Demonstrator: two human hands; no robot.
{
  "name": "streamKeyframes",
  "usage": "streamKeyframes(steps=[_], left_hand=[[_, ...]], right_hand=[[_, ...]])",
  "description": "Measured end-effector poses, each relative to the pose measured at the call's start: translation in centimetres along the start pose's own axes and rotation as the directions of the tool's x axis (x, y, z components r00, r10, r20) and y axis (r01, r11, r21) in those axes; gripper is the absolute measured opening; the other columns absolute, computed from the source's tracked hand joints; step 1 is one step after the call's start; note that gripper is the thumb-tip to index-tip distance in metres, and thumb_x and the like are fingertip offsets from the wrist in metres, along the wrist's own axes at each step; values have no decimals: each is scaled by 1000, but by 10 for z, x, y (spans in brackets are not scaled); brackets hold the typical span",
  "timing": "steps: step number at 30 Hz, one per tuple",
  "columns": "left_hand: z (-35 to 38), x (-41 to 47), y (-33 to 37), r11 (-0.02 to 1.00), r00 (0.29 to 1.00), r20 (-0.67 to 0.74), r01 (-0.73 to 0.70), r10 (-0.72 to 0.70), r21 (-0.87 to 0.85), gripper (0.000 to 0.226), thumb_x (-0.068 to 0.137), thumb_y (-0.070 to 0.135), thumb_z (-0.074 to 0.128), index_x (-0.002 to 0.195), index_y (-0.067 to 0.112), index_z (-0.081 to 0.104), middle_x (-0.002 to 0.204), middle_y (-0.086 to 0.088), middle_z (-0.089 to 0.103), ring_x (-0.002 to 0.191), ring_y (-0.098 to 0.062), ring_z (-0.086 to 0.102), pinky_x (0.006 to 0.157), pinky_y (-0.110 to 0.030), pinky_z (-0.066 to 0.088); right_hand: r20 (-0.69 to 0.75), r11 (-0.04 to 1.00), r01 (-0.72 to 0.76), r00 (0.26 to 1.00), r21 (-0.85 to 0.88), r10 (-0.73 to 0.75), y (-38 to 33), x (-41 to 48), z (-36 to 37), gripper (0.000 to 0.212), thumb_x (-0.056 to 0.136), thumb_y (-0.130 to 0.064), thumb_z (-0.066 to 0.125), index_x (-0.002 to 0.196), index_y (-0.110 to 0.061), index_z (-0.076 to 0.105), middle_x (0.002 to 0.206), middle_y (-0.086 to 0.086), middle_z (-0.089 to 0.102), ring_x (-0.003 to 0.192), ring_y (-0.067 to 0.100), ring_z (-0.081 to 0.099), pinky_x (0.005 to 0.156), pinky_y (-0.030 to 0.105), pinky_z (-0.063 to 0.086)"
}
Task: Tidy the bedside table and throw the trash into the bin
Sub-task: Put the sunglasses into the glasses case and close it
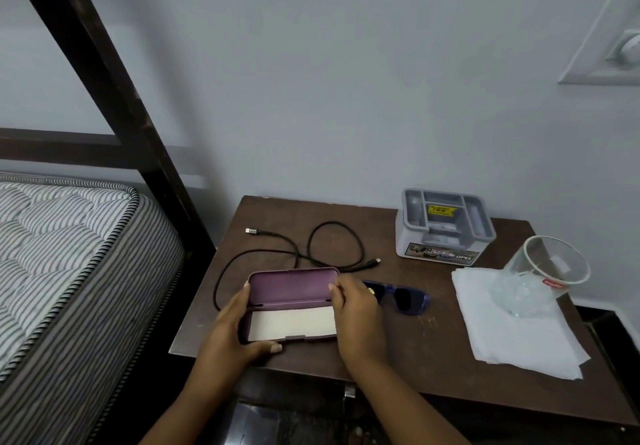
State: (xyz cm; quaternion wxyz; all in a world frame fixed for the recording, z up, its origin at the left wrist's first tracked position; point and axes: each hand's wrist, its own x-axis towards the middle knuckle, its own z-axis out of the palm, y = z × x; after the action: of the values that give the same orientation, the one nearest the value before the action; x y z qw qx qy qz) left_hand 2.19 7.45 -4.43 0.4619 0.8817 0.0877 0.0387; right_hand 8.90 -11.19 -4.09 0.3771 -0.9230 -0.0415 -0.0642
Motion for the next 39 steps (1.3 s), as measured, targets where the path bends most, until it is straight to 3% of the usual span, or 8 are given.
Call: streamKeyframes(steps=[4, 12, 16, 20, 23, 26, 29, 39], left_hand=[[0, -1, 4, 1000, 1000, 1, 30, -30, -8, 111, 53, 16, 89, 146, 22, 27, 148, 5, 36, 133, -7, 34, 105, -19, 26], [-3, -16, 23, 993, 993, -53, 105, -108, -51, 111, 50, 21, 91, 144, 20, 30, 145, -1, 41, 131, -13, 40, 107, -29, 33], [2, -24, 51, 988, 954, -267, -109, 135, 110, 66, 64, 46, 74, 124, 26, 54, 119, 9, 55, 109, -10, 50, 90, -34, 43], [39, -6, 81, 895, 937, -47, -314, 345, 318, 50, 77, 55, 49, 119, 30, 58, 116, 9, 62, 111, -12, 56, 96, -32, 43], [76, 14, 103, 865, 933, 116, -360, 341, 351, 60, 84, 46, 55, 138, 27, 39, 144, 6, 44, 137, -11, 33, 119, -36, 14], [97, 31, 108, 814, 958, 141, -287, 250, 506, 71, 88, 38, 55, 147, 22, 19, 155, 4, 26, 146, -12, 11, 115, -35, -12], [108, 38, 107, 800, 970, 106, -239, 218, 550, 68, 89, 35, 55, 146, 19, 22, 153, -1, 32, 146, -15, 14, 111, -35, -18], [114, 38, 102, 776, 945, 110, -317, 309, 546, 54, 83, 19, 64, 134, 18, 47, 136, -3, 54, 134, -18, 41, 109, -35, -17]], right_hand=[[37, 997, 72, 997, -8, -72, -5, -9, -4, 17, 98, -21, 40, 106, -15, 54, 103, 2, 59, 88, 15, 55, 67, 21, 40], [82, 999, 25, 996, 37, -28, -2, -30, -31, 18, 97, -33, 41, 113, -28, 48, 114, -8, 51, 99, 8, 52, 78, 26, 49], [-82, 992, 0, 997, 127, 11, 6, -32, -56, 14, 91, -28, 55, 103, -23, 53, 104, -5, 56, 93, 12, 58, 77, 32, 52], [-186, 1000, -11, 982, 17, 14, 33, -26, -89, 31, 83, -13, 65, 111, -20, 55, 112, -5, 53, 100, 11, 54, 85, 21, 45], [-69, 996, -90, 994, -22, 89, 57, -24, -103, 56, 82, -9, 66, 133, -18, 44, 139, -2, 43, 126, 12, 42, 100, 17, 30], [43, 995, -102, 994, -1, 102, 74, -24, -104, 66, 83, -7, 64, 140, -23, 36, 146, -5, 35, 132, 7, 35, 100, 10, 23], [82, 997, -74, 994, 23, 72, 81, -21, -102, 66, 82, -6, 64, 139, -30, 38, 140, -8, 40, 118, 0, 38, 96, 8, 27], [31, 993, -78, 997, 91, 75, 86, -6, -99, 47, 80, 2, 62, 119, -24, 56, 116, -9, 55, 109, 12, 54, 96, 29, 45]])
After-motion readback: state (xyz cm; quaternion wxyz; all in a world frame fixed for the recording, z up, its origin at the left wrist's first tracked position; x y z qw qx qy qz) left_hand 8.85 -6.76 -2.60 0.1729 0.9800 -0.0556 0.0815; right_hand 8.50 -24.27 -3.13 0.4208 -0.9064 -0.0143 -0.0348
